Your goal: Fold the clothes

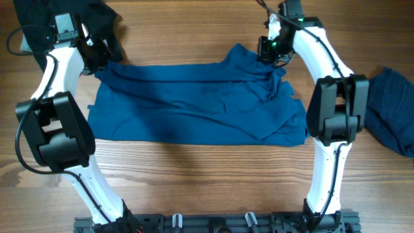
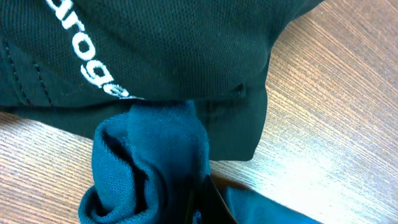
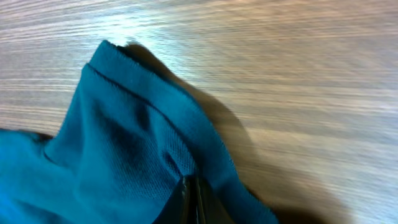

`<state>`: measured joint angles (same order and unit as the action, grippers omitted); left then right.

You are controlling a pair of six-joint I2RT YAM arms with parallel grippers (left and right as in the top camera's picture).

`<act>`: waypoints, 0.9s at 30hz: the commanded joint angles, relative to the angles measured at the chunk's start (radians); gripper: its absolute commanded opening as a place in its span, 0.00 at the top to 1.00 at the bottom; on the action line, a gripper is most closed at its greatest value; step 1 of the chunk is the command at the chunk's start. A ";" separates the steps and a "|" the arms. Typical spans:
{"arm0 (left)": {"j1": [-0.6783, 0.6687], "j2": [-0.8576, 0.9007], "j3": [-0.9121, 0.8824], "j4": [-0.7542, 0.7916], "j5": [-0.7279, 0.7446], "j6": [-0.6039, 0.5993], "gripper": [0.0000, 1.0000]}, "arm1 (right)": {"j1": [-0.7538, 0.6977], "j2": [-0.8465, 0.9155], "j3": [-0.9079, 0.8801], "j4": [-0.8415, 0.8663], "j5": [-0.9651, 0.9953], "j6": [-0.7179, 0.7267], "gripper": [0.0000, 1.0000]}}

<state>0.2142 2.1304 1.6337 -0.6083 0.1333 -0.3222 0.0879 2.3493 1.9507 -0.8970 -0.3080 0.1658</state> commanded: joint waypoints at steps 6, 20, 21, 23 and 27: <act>-0.002 -0.005 -0.005 -0.044 0.016 0.005 0.96 | -0.052 -0.162 0.009 -0.082 0.027 0.017 0.96; -0.002 -0.029 -0.005 -0.062 0.068 0.057 0.61 | -0.056 -0.206 0.002 -0.115 0.020 0.018 0.70; -0.002 -0.029 -0.005 -0.062 0.068 0.057 0.62 | -0.054 -0.198 0.001 -0.108 0.020 0.018 0.58; -0.002 -0.028 -0.005 -0.062 0.068 0.057 0.68 | -0.052 -0.179 0.000 -0.095 0.024 0.017 0.40; -0.002 -0.029 -0.005 -0.063 0.068 0.057 0.74 | -0.053 -0.123 0.000 -0.067 0.024 0.019 0.31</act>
<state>0.2142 2.1300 1.6337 -0.6735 0.1848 -0.2779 0.0319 2.1654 1.9507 -0.9825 -0.2901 0.1814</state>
